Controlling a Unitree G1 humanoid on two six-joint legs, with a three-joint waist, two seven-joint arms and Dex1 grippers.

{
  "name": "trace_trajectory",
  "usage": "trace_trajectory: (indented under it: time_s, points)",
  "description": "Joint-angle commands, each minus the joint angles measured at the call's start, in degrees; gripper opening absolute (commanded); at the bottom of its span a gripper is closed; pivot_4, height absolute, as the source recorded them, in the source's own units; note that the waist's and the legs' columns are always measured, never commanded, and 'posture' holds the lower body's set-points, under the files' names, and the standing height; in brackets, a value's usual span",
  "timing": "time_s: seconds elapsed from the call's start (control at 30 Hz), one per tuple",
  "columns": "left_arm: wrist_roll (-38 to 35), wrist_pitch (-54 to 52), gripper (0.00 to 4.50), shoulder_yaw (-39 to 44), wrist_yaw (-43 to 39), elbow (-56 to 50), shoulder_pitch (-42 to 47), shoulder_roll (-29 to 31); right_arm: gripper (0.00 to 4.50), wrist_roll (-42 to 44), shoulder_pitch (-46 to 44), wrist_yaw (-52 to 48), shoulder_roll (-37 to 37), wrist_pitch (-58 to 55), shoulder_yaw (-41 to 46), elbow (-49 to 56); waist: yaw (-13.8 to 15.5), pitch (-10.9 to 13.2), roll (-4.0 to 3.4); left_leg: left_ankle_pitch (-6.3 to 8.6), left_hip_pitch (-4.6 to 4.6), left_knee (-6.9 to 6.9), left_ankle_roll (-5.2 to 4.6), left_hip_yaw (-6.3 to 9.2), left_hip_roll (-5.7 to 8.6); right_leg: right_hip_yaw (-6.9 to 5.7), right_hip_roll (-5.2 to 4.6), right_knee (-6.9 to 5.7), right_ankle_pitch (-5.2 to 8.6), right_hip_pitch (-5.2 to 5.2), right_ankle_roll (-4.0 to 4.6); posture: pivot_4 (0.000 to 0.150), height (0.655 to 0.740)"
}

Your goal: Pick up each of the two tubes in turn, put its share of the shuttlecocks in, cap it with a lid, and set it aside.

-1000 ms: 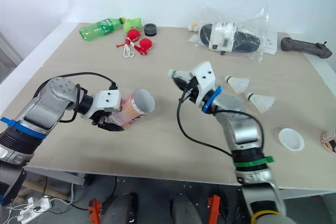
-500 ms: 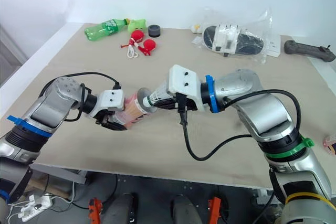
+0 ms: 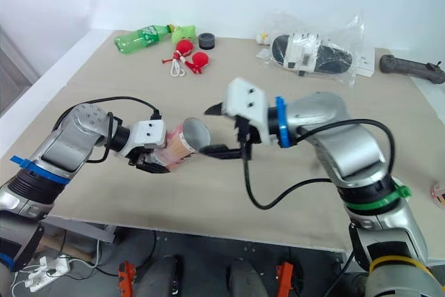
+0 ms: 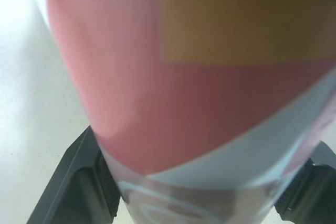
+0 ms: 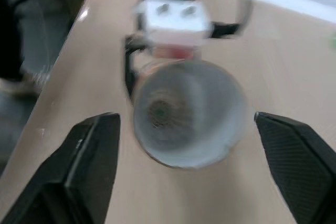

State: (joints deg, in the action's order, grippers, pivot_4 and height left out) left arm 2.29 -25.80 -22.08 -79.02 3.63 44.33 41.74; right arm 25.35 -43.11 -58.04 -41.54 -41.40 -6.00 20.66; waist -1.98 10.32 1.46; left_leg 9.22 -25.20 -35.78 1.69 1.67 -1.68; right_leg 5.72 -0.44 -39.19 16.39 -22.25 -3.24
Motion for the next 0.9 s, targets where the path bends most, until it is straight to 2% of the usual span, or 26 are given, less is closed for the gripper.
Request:
trace_trajectory:
  time_s: [0.03, 0.2, 0.3, 0.37, 0.57, 0.9]
  points:
    - [0.2, -0.93, 2.97, -1.69, -0.43, -0.52, -1.72, -0.03, 4.49, 1.55, 5.38, 7.01, -1.64, -3.37, 11.99, 1.29, 0.13, -0.01, 0.02, 0.0, -0.01, 0.01, 0.0, 0.02, 0.0, -0.02, -0.01, 0.01, 0.01, 0.01, 0.01, 0.15, 0.74]
    - [0.22, -0.97, 2.97, -1.4, -0.49, -0.6, -2.21, -0.02, 4.49, -3.18, 16.03, 18.08, -3.78, -6.2, 22.9, -0.37, 0.02, -0.06, -0.08, 0.0, 0.04, 0.07, 0.0, 0.0, -0.01, 0.01, 0.04, 0.0, 0.03, -0.02, 0.05, 0.15, 0.74]
    - [0.2, -1.0, 2.97, -1.63, -0.67, -0.63, -2.42, -0.25, 4.49, -7.89, 22.55, 28.27, -3.23, -11.42, 30.9, -3.27, 0.15, -0.07, -0.08, 0.0, 0.05, 0.07, 0.0, 0.01, 0.0, -0.02, 0.03, 0.0, 0.04, 0.01, 0.05, 0.15, 0.74]
    - [0.16, -1.0, 2.97, -1.73, -0.8, -0.66, -2.46, -0.37, 4.49, -9.1, 25.6, 31.68, -2.07, -12.58, 32.82, -2.59, 0.11, -0.09, -0.13, 0.0, 0.04, 0.07, 0.0, -0.05, 0.04, 0.05, 0.0, 0.0, 0.03, 0.01, 0.03, 0.15, 0.74]
    - [0.33, -0.76, 2.97, -2.1, -0.9, -0.06, -2.05, -1.12, 4.49, -10.62, 29.51, 37.51, 2.33, -12.21, 34.11, -2.82, -0.4, -0.36, -0.6, -0.05, 0.14, 0.08, -0.08, -0.11, 0.03, 0.15, 0.06, 0.0, 0.1, 0.01, -0.31, 0.15, 0.74]
    - [0.66, -0.26, 2.97, -2.19, -0.69, -0.21, -1.94, -1.81, 4.49, -14.34, 27.38, 40.5, 5.83, 0.25, 28.66, -18.34, -0.41, -0.39, -0.63, -0.09, 0.13, 0.0, -0.14, -0.27, 0.1, 0.32, -0.01, 0.02, 0.01, 0.05, -0.47, 0.15, 0.74]
